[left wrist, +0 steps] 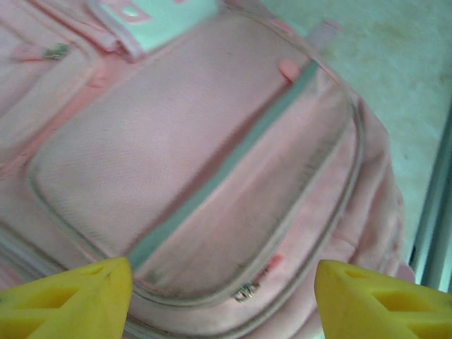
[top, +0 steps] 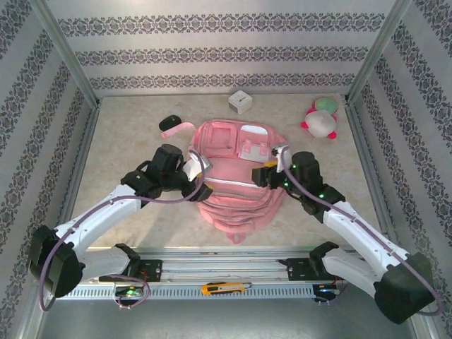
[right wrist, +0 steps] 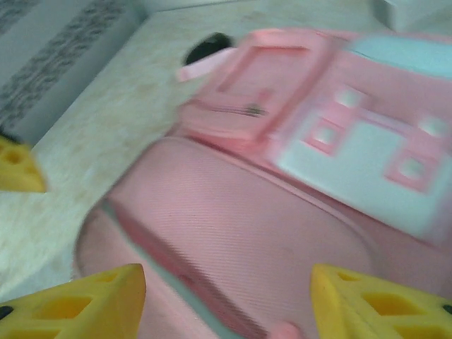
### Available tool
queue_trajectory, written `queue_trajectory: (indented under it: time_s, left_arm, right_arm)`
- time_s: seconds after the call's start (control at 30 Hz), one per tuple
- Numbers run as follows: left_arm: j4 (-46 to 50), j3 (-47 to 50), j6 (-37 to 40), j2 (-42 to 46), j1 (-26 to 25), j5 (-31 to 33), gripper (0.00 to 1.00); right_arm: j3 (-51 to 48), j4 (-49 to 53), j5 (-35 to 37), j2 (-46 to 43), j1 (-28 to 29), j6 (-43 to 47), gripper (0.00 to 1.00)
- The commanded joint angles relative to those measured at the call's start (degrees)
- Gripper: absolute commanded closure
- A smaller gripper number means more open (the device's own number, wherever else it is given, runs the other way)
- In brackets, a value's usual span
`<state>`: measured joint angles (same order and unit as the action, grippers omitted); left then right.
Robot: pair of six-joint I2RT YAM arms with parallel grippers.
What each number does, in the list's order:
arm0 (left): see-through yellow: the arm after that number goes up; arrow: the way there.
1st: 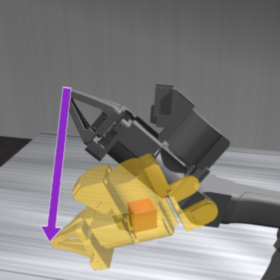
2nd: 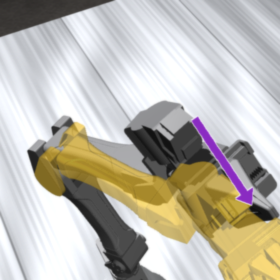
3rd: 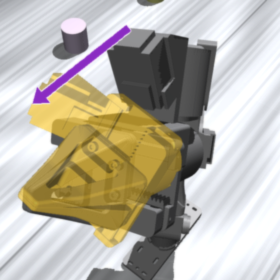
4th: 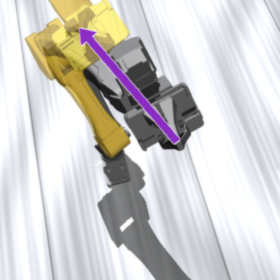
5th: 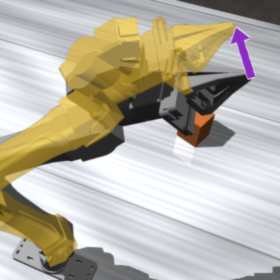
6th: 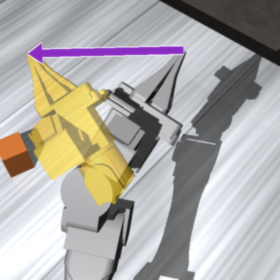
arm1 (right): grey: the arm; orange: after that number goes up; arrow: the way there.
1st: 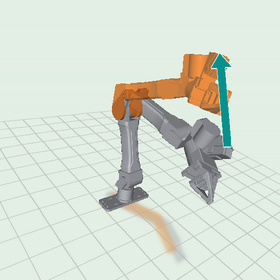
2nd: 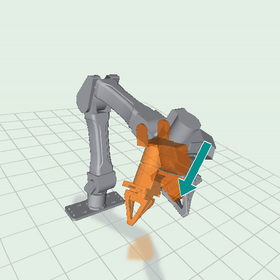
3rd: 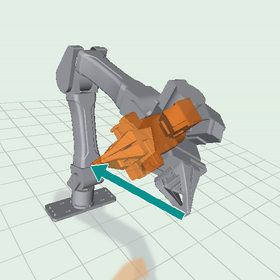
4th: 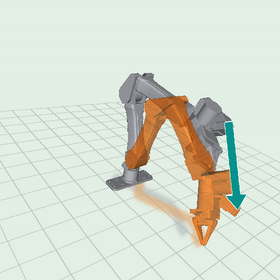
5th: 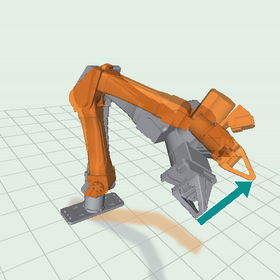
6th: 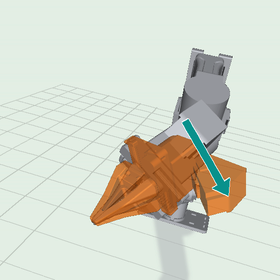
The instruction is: Pack the student bag
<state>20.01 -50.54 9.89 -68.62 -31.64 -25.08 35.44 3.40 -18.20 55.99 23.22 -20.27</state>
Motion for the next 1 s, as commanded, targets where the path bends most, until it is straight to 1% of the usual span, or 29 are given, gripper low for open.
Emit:
queue_trajectory:
  time_s: [0.0, 0.03, 0.1, 0.2, 0.23, 0.37, 0.47, 0.67, 0.83, 0.97]
  left_arm:
    - [-1.40, -1.96, -10.66, -4.31, 0.84, 9.76, 0.31]
    - [-1.83, -2.36, -12.59, -5.90, 1.17, 11.53, 0.32]
    - [-2.85, -2.78, -15.39, -8.75, 1.81, 11.82, 0.34]
    - [-4.63, -2.33, -18.38, -11.94, 1.85, 12.75, 0.41]
    - [-4.84, -2.06, -19.30, -12.60, 1.85, 13.03, 0.45]
    - [-6.86, 1.47, -21.91, -11.13, 1.80, 9.98, 0.60]
    - [-9.56, 6.00, -24.43, -7.52, 1.24, 8.54, 0.65]
    - [-12.85, 12.60, -26.07, -0.49, -2.39, 9.34, 0.67]
    - [-14.60, 13.99, -27.79, -0.41, -6.38, 8.74, 0.67]
    - [-16.14, 13.63, -28.20, -0.31, -9.03, 8.85, 0.64]
  right_arm:
    - [0.24, 5.92, -3.07, 2.97, -4.14, -10.39, 0.39]
    - [0.94, 6.26, -3.30, 4.81, -5.62, -11.35, 0.39]
    - [2.18, 5.75, -5.14, 8.79, -7.36, -12.40, 0.41]
    - [4.58, 3.93, -7.96, 15.41, -7.84, -12.03, 0.44]
    - [5.39, 3.25, -8.96, 17.58, -7.69, -11.92, 0.45]
    - [7.55, -0.49, -10.98, 24.34, -6.09, -11.08, 0.48]
    - [8.95, -2.56, -11.36, 27.20, -4.91, -10.34, 0.49]
    - [12.39, -6.83, -13.63, 32.38, -4.03, -9.52, 0.49]
    - [16.56, -9.19, -15.87, 36.48, -4.04, -8.68, 0.49]
    - [20.16, -9.50, -16.58, 38.99, -4.32, -7.25, 0.48]
